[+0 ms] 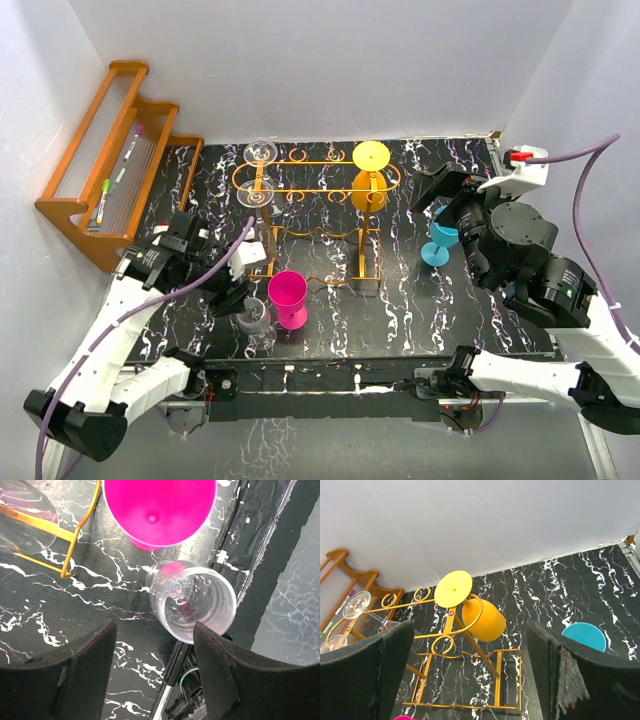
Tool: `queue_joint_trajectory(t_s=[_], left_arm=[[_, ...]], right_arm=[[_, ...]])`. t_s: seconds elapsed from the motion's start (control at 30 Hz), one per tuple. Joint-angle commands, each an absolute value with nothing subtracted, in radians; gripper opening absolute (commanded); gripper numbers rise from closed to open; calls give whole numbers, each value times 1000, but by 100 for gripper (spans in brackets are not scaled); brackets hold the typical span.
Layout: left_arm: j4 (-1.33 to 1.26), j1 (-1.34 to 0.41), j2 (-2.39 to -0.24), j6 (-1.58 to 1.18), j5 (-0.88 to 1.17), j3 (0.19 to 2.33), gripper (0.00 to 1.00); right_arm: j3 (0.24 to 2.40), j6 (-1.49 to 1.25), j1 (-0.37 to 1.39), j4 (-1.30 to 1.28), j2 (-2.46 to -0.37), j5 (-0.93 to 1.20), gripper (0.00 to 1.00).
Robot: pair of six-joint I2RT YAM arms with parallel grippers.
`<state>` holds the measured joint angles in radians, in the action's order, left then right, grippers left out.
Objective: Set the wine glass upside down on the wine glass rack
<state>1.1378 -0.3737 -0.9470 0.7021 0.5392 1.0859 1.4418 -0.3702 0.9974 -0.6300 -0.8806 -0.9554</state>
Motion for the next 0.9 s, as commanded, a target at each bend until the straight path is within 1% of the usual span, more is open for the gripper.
queue_joint_trajectory(t_s=[0.0,0.1,0.2,0.3,0.37,0.47,0.5,0.57,0.6,0.87], left_arm=[[1118,-424,-990,719,527,1058,60],[1091,-450,-1011,714,481,1026,60],[1073,-457,-1028,707,477,1011,58],[1065,-466,-1046,703,479,1003,51],[1070,-473,-1059,703,481,996,42],[1087,-482,-1079,700,485,994,24],[1091,-484,-1080,698,486,996,16],[1101,-488,-1077,696,483,1006,4],[1111,-490,-1079,695,480,1019,0],[1259,-503,-1053,718,453,1208,0]], right_arm=[[1460,-336,996,-565,-880,-993,97],[1454,-323,996,-547,-879,-998,98],[1449,-321,996,-547,-879,-999,98],[1437,-313,996,-530,-876,-1004,98],[1427,-306,995,-515,-870,-1005,98],[1416,-302,996,-505,-861,-1010,98],[1414,-302,996,-505,-858,-1009,98],[1411,-301,995,-505,-854,-1013,98],[1410,-301,996,-505,-852,-1014,98],[1417,-306,995,-503,-848,-995,98]])
